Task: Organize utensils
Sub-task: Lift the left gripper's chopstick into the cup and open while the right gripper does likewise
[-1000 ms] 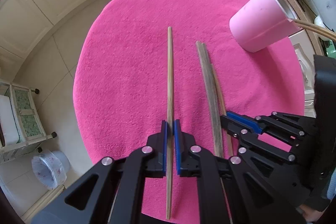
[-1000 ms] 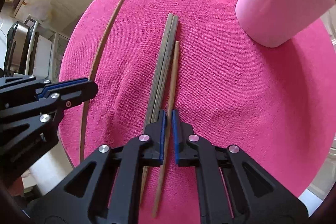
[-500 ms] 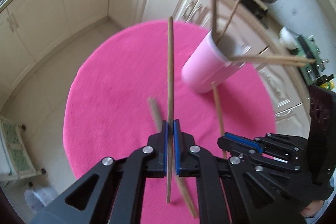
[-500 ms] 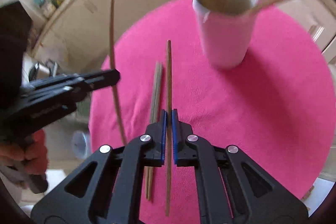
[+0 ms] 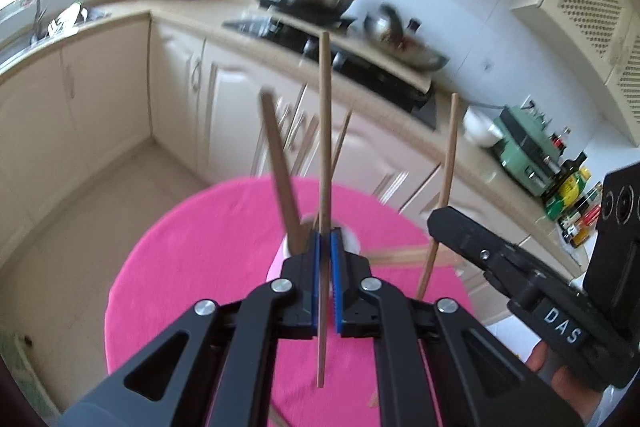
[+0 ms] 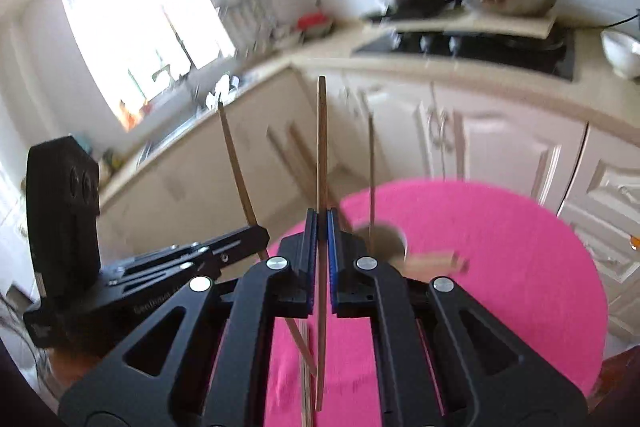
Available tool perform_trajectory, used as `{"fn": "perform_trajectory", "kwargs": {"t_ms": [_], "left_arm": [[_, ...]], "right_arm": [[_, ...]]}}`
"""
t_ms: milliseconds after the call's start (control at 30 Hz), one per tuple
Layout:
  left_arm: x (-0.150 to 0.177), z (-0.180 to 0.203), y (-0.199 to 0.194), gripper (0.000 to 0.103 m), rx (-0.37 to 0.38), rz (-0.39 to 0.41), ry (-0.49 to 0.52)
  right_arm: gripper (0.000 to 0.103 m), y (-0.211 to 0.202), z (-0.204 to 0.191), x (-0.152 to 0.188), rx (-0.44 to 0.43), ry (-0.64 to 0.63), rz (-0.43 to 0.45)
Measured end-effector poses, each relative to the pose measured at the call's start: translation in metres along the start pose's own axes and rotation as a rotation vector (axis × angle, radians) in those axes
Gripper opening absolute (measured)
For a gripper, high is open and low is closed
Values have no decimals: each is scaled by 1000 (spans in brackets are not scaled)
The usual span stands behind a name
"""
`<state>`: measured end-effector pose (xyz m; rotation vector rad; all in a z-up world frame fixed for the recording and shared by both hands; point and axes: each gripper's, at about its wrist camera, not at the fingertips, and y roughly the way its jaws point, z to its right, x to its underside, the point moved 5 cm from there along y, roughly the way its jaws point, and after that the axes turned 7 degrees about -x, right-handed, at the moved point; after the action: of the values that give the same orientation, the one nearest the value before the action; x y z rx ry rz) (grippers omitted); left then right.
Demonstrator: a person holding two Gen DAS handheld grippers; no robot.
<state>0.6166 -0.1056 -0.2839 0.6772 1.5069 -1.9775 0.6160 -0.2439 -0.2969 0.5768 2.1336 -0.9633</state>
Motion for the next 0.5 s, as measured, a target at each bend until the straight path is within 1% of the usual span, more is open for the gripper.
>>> {"fn": "perform_trajectory", "kwargs": {"t_ms": [167, 233, 333, 500], "left_arm": [[-28, 8, 3, 5, 22, 75, 12], [-41, 10, 5, 6, 31, 105, 9], [-52, 11, 8, 5, 42, 126, 12], [-59, 7, 17, 5, 43, 140, 19]], "right_arm": [[5, 7, 3, -23, 39, 0, 112], [5, 5, 4, -30, 75, -20, 145], [5, 6, 8, -41, 104, -38, 174], [5, 6, 12, -49, 147, -52, 192]]}}
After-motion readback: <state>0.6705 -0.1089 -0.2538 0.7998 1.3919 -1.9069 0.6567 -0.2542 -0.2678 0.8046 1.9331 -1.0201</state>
